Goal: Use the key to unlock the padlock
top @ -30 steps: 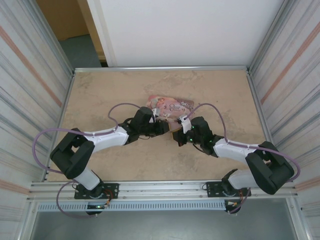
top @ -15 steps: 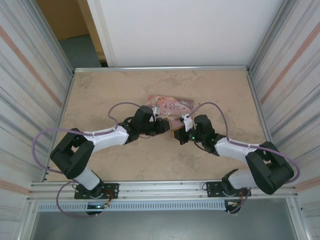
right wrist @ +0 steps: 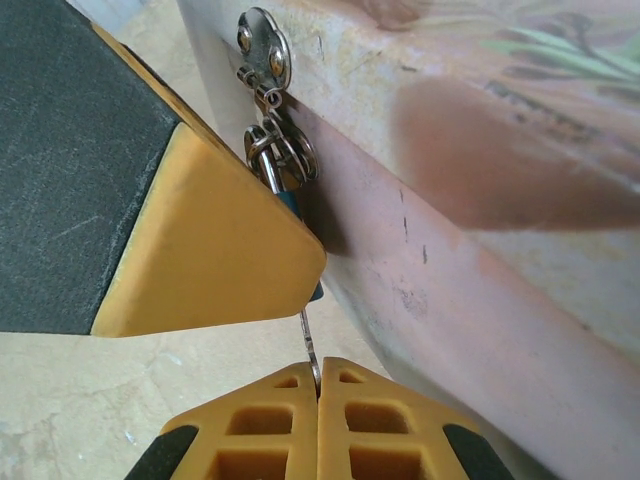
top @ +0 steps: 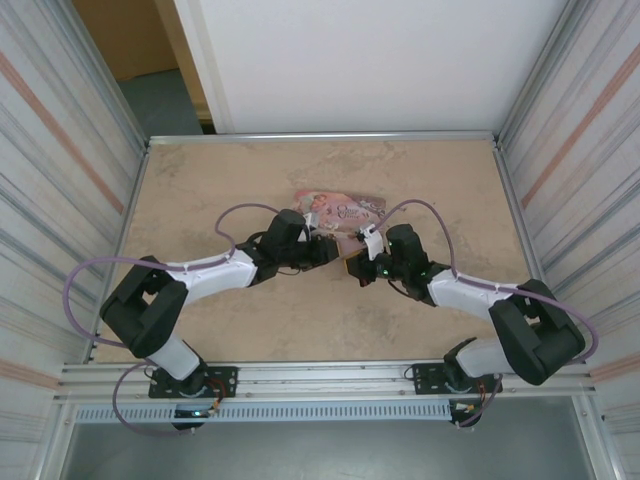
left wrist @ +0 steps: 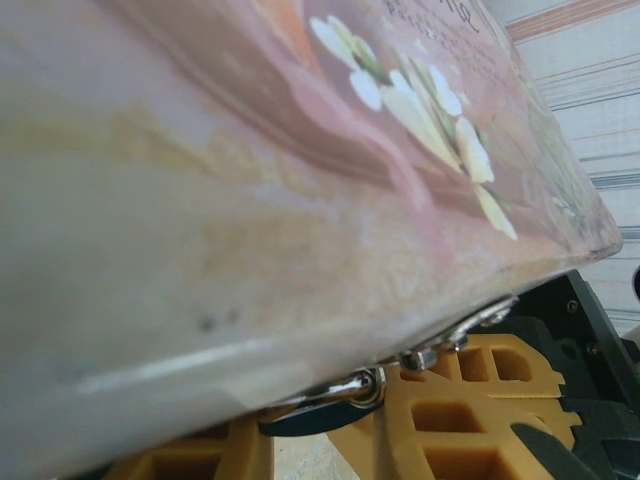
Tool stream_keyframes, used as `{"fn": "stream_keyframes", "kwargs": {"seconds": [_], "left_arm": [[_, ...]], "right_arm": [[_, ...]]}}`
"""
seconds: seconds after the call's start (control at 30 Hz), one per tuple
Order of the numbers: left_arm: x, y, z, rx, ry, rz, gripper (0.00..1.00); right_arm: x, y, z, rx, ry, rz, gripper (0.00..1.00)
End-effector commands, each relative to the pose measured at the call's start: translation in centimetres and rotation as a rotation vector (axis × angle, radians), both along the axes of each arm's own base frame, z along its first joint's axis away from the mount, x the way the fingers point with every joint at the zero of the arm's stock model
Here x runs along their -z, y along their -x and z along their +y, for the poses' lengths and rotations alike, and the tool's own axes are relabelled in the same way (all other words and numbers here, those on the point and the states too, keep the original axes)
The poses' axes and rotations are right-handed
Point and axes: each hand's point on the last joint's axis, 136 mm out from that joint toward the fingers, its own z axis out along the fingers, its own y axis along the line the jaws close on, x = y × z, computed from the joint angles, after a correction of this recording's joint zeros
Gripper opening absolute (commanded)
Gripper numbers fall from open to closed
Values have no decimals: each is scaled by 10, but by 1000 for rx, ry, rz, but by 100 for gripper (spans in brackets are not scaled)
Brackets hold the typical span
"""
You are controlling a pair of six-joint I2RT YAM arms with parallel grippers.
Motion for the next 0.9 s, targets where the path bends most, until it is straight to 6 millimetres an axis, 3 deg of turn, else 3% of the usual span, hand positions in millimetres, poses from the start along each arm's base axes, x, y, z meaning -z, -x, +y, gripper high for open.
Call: {"fn": "stream_keyframes", "kwargs": {"seconds": [0.0,0.5,0.87], "left_arm": [[-24,17,-25,111,98,8,0],[-19,20,-27,120,101,47,0],[-12,24,-29,132,91,66,0]], "right_arm": [[-64,-24,22,-22,-117,-241,0],[-80,-38,18,-46,-163,-270,0],[-118,-44,29,-80,-247,-319,0]]}}
